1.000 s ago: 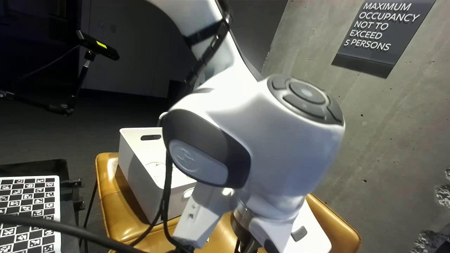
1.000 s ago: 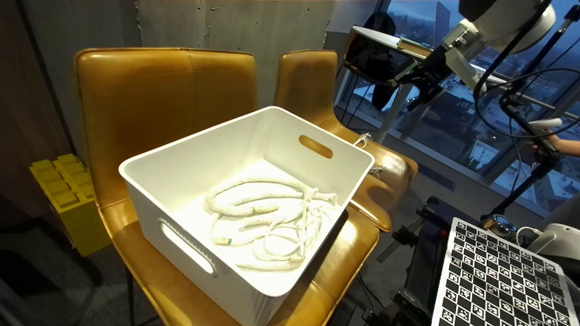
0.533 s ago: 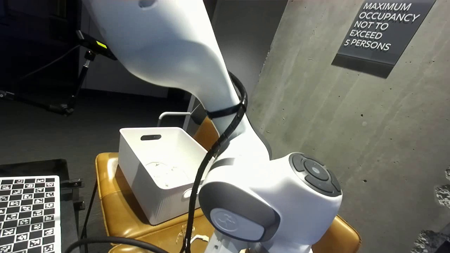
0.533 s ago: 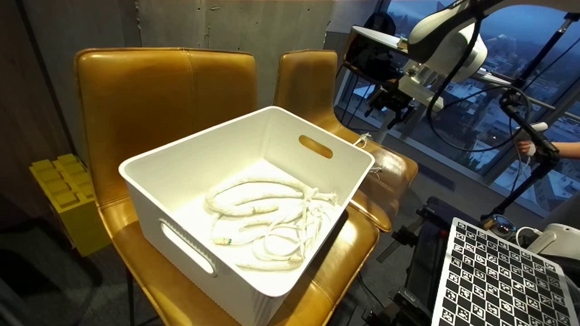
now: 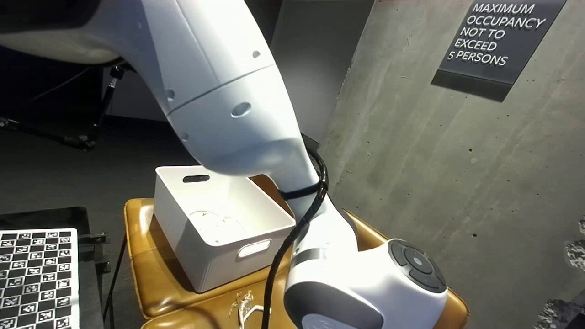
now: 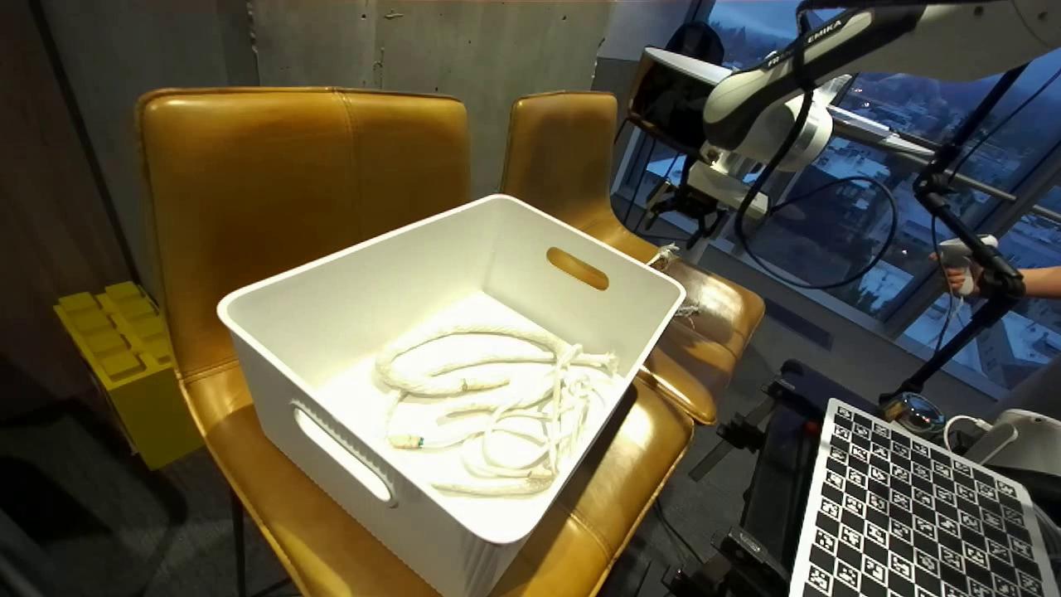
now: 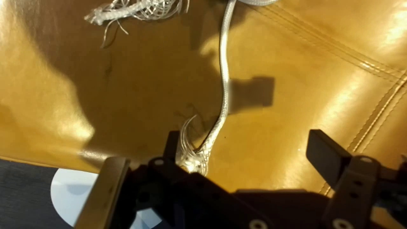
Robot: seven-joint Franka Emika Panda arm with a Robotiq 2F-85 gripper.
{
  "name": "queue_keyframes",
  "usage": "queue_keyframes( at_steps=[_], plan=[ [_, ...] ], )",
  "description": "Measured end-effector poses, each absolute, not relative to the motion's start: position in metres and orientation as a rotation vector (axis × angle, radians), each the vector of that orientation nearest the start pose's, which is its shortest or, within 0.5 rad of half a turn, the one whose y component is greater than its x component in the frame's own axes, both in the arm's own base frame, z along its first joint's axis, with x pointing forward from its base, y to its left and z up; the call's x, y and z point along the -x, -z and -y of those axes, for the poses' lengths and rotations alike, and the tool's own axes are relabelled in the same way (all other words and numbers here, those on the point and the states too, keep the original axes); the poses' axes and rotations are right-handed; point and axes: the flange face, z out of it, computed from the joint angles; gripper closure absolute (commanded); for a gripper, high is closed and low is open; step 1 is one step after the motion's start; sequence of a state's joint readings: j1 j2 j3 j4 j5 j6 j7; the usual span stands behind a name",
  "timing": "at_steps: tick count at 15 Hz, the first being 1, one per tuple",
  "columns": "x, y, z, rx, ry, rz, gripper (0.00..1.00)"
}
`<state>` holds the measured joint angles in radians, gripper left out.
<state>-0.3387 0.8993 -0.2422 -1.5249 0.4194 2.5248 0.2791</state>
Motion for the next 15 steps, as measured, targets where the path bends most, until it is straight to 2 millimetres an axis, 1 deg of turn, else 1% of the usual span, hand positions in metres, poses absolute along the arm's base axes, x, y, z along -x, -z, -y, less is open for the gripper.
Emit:
queue_keyframes(
  at_steps=[4,9,10,12,13,14,15],
  plan=[
    [-0.617,-0.125,0.383,2.632,0.238,-1.59,0.0],
    [-0.621,-0.085,0.384,2.653,0.207,-1.582,0.0],
    [-0.622,-0.078,0.383,2.657,0.202,-1.581,0.2],
    [-0.624,-0.065,0.383,2.67,0.195,-1.577,0.34],
    [-0.624,-0.061,0.384,2.677,0.191,-1.578,0.41],
    [-0.624,-0.057,0.385,2.683,0.184,-1.582,0.51],
    [-0.624,-0.055,0.386,2.684,0.183,-1.585,0.57]
  ],
)
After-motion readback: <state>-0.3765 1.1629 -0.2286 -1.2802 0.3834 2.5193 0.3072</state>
